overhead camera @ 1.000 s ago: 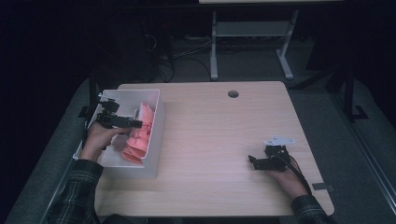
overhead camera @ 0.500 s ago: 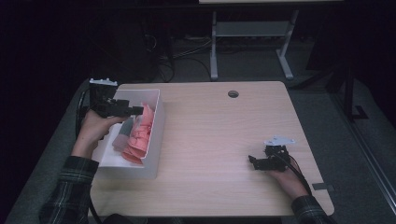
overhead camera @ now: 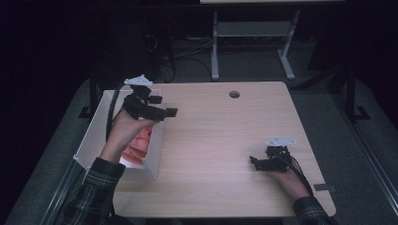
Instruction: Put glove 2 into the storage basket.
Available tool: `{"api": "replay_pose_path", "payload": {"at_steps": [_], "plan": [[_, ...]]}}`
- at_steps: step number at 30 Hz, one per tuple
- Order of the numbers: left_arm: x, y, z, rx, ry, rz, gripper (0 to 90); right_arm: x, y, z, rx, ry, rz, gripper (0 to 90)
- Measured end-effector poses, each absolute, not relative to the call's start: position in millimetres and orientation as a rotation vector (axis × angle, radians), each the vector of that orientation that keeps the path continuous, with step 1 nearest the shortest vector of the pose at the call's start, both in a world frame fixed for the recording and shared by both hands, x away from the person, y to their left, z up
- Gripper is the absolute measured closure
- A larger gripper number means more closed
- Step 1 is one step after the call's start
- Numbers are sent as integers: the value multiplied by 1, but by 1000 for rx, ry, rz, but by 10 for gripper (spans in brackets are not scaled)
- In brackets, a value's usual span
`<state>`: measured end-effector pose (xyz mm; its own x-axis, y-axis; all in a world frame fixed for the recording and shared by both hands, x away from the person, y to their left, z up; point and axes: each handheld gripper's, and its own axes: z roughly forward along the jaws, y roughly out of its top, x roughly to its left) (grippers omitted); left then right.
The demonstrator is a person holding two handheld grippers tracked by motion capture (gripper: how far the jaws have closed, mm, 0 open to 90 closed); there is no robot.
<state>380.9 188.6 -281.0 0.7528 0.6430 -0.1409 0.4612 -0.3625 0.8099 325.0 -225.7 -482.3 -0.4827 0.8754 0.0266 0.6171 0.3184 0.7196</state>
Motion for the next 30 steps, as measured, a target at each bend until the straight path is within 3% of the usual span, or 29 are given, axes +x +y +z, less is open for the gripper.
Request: {"api": "replay_pose_path", "payload": {"at_steps": [19,30], "plan": [[348,84,-331,2182,696,280,134,325,-226,-482,1328,2222,964,119],[336,67,-385,2211,689,321,135,324,-226,-482,1331,2221,964,118]]}}
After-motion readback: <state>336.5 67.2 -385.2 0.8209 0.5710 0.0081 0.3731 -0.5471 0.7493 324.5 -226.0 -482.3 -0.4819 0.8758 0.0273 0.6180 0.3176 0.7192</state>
